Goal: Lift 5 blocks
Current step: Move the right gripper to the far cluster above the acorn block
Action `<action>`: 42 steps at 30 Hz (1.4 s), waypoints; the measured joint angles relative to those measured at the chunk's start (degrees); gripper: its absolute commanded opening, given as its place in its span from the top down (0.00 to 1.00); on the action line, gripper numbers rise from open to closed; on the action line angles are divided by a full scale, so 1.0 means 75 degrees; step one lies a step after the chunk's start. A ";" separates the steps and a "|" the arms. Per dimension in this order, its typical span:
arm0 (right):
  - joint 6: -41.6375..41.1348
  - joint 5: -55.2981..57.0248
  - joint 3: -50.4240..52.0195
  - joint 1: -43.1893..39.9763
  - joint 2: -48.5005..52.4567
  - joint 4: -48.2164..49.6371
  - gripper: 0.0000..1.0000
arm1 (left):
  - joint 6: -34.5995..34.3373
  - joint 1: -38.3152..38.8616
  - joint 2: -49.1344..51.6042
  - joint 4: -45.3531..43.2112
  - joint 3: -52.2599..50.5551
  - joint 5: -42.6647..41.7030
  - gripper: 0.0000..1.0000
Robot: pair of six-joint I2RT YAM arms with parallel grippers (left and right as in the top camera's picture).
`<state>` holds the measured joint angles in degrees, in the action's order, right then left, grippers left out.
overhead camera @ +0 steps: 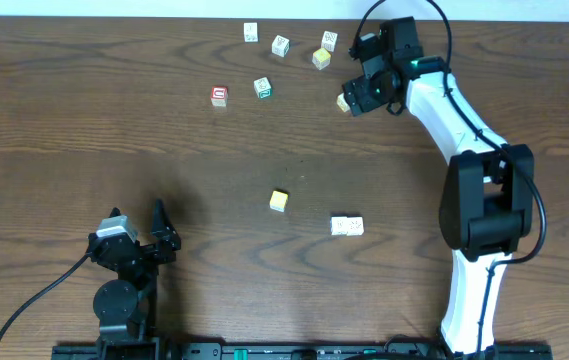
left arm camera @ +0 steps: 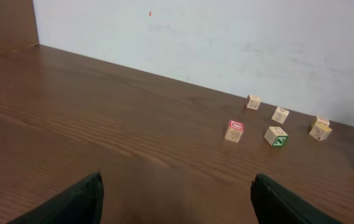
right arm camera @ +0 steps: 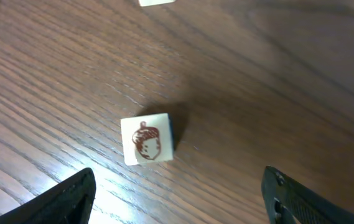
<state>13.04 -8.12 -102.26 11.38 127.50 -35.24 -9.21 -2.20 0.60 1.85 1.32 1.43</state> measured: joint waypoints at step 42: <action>0.0015 -0.0140 -0.0044 0.0458 0.0583 0.0734 0.48 | 0.0000 0.0000 -0.0003 0.0000 0.0000 0.0000 0.24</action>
<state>13.15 -9.17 -102.59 14.81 131.87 -29.74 -9.21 -2.20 0.58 1.85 1.32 1.43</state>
